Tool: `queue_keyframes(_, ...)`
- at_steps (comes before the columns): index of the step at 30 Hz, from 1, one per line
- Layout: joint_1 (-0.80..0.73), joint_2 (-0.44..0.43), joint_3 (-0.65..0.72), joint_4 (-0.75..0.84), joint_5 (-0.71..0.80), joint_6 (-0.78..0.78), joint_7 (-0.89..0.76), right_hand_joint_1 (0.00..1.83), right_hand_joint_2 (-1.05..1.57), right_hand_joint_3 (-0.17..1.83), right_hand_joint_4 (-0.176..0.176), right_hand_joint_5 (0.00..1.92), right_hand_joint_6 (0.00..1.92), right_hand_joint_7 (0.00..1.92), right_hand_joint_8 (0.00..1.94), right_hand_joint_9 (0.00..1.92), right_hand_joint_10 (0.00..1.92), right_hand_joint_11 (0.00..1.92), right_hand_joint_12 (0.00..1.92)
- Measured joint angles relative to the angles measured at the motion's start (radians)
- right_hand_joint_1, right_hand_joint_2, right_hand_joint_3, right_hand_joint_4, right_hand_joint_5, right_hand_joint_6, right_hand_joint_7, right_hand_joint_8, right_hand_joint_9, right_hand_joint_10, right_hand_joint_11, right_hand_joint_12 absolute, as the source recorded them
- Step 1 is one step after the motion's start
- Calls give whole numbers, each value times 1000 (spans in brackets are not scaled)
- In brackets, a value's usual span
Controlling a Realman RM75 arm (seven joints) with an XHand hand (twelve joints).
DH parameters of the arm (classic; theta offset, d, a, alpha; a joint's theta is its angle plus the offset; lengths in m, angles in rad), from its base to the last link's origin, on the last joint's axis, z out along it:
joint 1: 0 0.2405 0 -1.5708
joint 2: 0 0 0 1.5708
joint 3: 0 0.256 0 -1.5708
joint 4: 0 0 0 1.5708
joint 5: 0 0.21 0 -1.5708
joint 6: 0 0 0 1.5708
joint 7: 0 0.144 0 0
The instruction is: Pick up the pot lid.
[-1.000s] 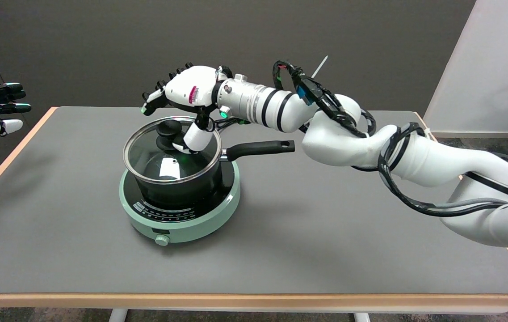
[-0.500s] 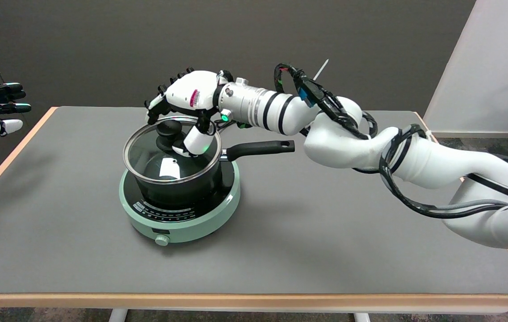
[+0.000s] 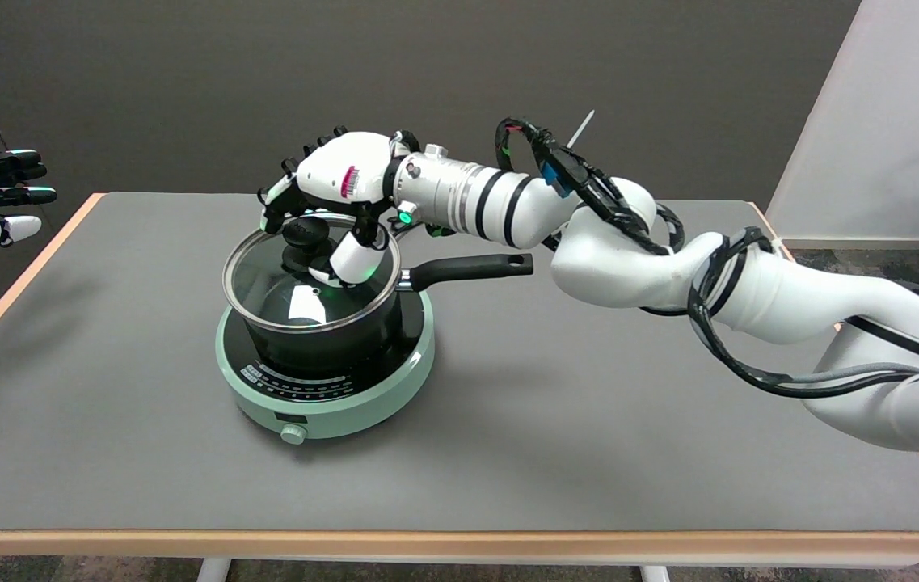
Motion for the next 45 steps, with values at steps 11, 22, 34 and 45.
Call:
queue_keyframes(11,11,-23,0,-42,3,0,-1,872,631,907,176,595,305,657,228,679,395,426,712)
queue_keyframes(22,25,-36,0,-79,11,13,0,913,677,849,176,660,429,767,303,739,471,451,720)
queue_keyframes(34,20,-28,0,-79,16,21,0,912,684,847,176,667,450,779,313,751,493,461,739)
queue_keyframes(45,17,-34,0,-78,30,24,0,918,682,849,176,667,450,781,315,756,504,465,748)
